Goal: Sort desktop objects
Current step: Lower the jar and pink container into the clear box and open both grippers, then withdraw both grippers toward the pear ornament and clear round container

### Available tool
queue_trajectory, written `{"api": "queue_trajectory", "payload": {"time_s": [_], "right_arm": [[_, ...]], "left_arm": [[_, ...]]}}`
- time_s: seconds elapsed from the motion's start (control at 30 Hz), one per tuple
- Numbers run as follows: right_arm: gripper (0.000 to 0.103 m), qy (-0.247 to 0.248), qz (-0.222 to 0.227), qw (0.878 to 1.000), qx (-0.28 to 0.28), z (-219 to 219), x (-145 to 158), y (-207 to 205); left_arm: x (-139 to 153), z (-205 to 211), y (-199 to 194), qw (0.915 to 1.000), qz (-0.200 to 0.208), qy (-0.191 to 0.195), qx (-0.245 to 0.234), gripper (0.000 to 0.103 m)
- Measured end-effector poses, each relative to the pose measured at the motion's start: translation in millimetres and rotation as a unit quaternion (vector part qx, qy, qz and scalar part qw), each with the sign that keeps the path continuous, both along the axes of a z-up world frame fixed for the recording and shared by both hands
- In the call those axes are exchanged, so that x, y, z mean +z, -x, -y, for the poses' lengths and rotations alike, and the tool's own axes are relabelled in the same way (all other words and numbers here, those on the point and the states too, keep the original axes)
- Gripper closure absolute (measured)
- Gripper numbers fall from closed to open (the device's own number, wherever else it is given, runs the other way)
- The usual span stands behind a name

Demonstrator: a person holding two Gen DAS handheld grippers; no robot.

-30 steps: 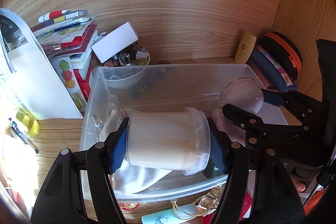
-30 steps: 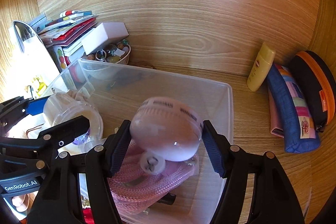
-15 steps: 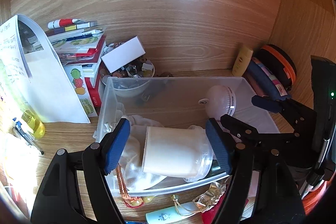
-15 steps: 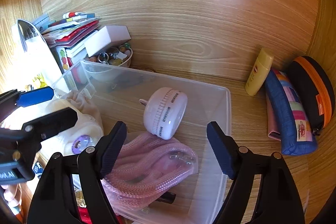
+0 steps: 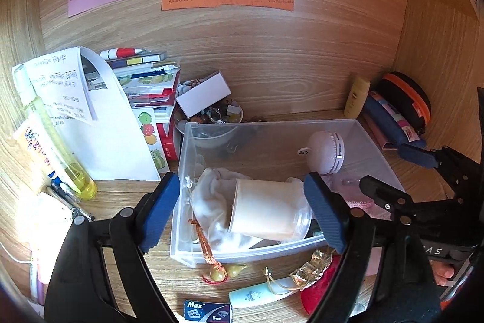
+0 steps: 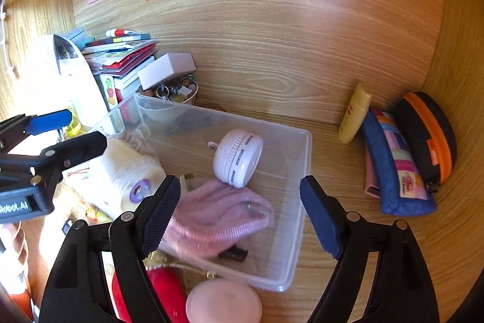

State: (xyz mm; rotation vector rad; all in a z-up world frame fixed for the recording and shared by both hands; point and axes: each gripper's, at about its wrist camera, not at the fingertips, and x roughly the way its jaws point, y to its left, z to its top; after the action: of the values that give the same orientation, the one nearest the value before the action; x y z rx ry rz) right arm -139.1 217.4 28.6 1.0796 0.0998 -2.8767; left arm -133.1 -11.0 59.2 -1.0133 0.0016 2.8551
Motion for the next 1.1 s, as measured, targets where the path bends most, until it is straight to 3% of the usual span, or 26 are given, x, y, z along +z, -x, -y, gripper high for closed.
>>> {"api": "queue_trajectory", "payload": {"time_s": [0.17,0.43,0.83,1.1], "right_arm": [[0.019,-0.003,-0.010,1.000,-0.002,-3,3,-22],[0.018,0.004,0.003,1.000,0.000,-11,-6,-49],[0.018,-0.001,0.048,0.999,0.003,-20,-38,-71],[0.018,0.006,0.075,0.997,0.018,-17,-54,-71]], "left_arm": [[1,10,-11,0.9999,0.008,-0.010,0.000,0.018],[-7,28,-28,0.9997,0.025,0.006,0.002,0.015],[-52,39,-33,0.9957,0.082,0.041,0.013,0.015],[-76,38,-28,0.9926,0.116,0.035,0.007,0.016]]}}
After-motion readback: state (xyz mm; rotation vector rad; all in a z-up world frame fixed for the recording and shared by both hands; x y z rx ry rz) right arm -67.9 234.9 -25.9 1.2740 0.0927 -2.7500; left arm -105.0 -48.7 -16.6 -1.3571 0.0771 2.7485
